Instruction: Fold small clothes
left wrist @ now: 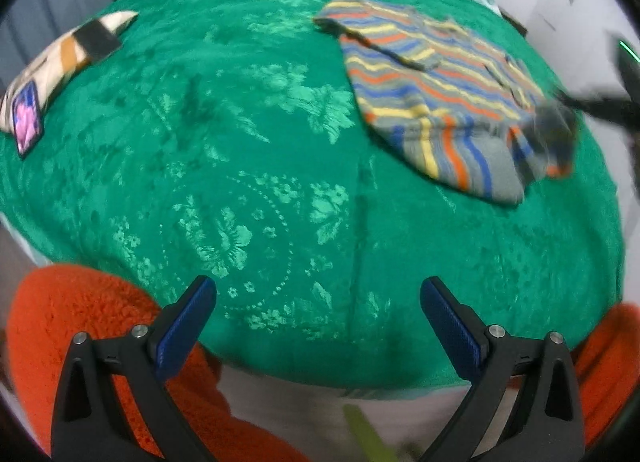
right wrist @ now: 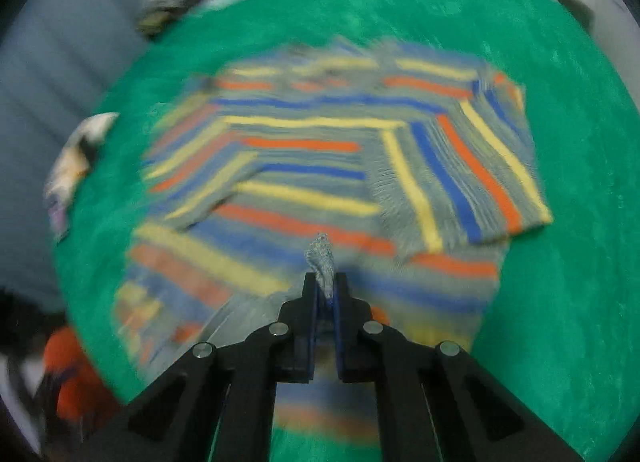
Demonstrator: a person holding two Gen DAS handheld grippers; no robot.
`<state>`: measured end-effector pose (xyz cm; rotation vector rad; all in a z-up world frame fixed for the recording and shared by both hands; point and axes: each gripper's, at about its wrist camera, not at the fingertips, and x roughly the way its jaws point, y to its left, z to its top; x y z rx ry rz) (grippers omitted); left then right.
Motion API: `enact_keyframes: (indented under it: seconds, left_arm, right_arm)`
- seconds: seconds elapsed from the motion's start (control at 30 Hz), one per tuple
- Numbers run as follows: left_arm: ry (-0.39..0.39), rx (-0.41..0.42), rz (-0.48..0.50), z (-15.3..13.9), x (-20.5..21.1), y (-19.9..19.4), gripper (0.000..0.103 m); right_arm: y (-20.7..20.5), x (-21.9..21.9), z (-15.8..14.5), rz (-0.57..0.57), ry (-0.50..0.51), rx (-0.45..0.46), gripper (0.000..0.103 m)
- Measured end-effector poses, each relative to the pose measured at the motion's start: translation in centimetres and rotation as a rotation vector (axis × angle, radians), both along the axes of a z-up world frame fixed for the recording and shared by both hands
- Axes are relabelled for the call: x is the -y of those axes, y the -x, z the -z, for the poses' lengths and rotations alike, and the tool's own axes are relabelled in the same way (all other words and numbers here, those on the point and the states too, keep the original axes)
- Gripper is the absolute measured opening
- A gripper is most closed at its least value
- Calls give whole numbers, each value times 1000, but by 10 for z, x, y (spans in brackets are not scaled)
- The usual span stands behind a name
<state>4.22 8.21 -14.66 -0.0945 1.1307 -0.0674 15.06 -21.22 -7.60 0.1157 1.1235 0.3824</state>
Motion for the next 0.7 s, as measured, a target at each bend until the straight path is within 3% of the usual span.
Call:
enact_keyframes:
  seconds: [0.1, 0.2, 0.3, 0.4, 0.47, 0.5, 0.6, 0.7]
  left_arm:
    - [34, 25, -30, -3, -6, -2, 102]
    - [49, 21, -44, -2, -5, -5, 102]
    - [41, 25, -41, -2, -2, -4, 102]
    - [30, 53, -37, -3, -2, 0, 102]
    - [27, 66, -39, -3, -4, 3, 102]
    - [31, 66, -42, -2, -6, 3, 102]
    - [57, 69, -52, -1, -8, 0, 102]
    - [61, 84, -51, -4, -11, 1, 102]
  right_arm:
    - [95, 7, -34, -139, 60, 58, 7]
    - [159, 15, -21, -196, 166, -10, 7]
    - [198, 33, 21, -133, 335, -120, 8]
    - [204, 50, 29, -25, 396, -115, 13]
    - [194, 46, 12, 28, 335, -53, 16]
    - [189, 39, 2, 34, 281, -24, 25]
    - [164, -11, -22, -40, 35, 57, 69]
    - [123, -68, -18, -127, -95, 95, 73]
